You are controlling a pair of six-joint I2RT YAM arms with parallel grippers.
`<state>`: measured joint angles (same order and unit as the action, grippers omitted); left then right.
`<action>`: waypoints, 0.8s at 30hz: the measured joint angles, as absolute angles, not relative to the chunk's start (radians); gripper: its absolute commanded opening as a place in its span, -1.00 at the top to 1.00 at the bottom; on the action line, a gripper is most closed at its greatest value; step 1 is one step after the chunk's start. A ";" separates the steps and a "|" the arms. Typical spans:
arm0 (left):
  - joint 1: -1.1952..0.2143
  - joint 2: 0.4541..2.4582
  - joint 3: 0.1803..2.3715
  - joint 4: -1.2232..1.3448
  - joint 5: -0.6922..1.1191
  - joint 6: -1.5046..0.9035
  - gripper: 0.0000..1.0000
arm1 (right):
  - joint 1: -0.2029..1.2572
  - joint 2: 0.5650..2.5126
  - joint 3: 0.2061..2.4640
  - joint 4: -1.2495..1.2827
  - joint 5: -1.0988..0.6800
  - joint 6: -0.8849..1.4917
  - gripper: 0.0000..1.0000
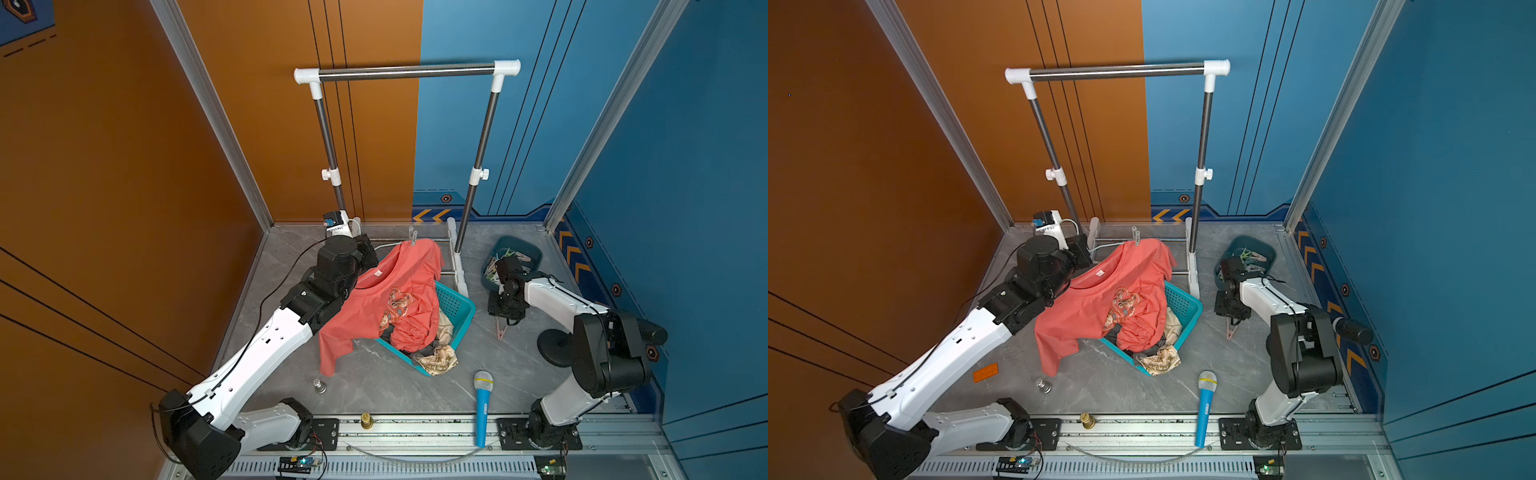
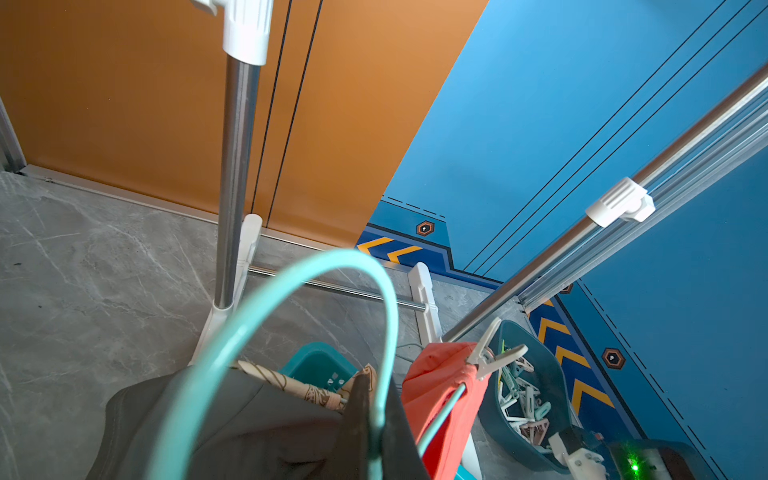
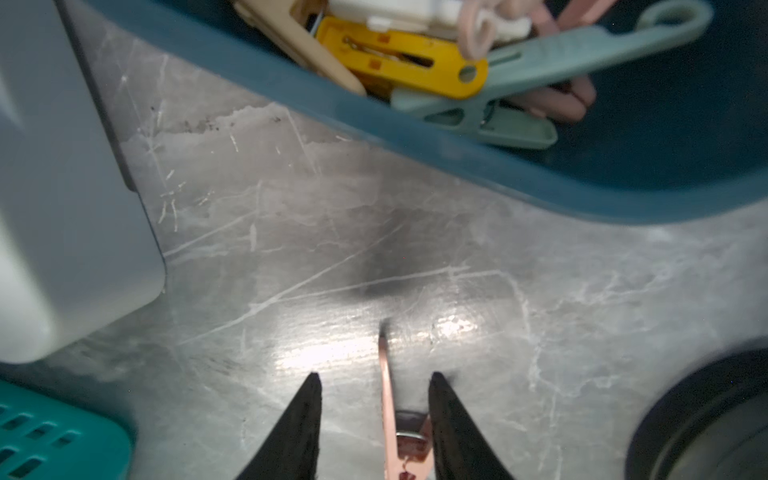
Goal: Use clothespins to secure the t-shirt on both sides of the hanger
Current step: Place the clothespin at the center of the board, then pick up the clothespin from the center of the board.
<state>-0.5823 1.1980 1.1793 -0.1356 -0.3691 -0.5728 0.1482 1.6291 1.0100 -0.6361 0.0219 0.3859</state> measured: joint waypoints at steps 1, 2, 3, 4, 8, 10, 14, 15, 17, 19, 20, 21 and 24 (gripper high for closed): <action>-0.582 1.201 1.179 -0.133 -0.368 -0.573 0.92 | 0.148 1.626 0.999 -0.635 0.022 0.390 -0.08; -0.582 1.206 1.179 -0.130 -0.366 -0.573 0.92 | 0.148 1.620 0.986 -0.636 0.022 0.395 -0.12; -0.582 1.210 1.179 -0.130 -0.365 -0.573 0.92 | 0.148 1.613 0.973 -0.636 0.021 0.399 -0.17; -0.582 1.213 1.179 -0.130 -0.365 -0.573 0.92 | 0.148 1.607 0.960 -0.636 0.020 0.402 -0.23; -0.582 1.217 1.179 -0.127 -0.365 -0.572 0.92 | 0.148 1.575 0.907 -0.636 0.018 0.421 -0.25; -0.582 1.217 1.179 -0.125 -0.364 -0.569 0.92 | 0.144 1.575 0.892 -0.635 0.006 0.426 -0.05; -0.580 1.217 1.179 -0.124 -0.362 -0.569 0.91 | 0.125 1.584 0.868 -0.611 -0.036 0.450 0.30; -0.580 1.217 1.179 -0.124 -0.362 -0.569 0.91 | 0.121 1.588 0.867 -0.606 -0.039 0.457 0.32; -0.580 1.218 1.180 -0.124 -0.362 -0.569 0.91 | 0.111 1.589 0.867 -0.591 -0.054 0.469 0.34; -0.580 1.218 1.180 -0.124 -0.362 -0.568 0.91 | 0.106 1.591 0.867 -0.578 -0.062 0.472 0.39; -0.580 1.218 1.180 -0.124 -0.362 -0.567 0.91 | 0.104 1.592 0.867 -0.571 -0.066 0.474 0.43; -0.580 1.218 1.181 -0.124 -0.362 -0.566 0.91 | 0.103 1.593 0.867 -0.563 -0.070 0.476 0.51; -0.580 1.222 1.187 -0.124 -0.361 -0.566 0.91 | 0.097 1.594 0.866 -0.542 -0.082 0.484 0.60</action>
<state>-0.5804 1.2217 1.1873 -0.1242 -0.3614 -0.5659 0.0967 1.5944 0.8661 -0.5415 -0.0822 0.4843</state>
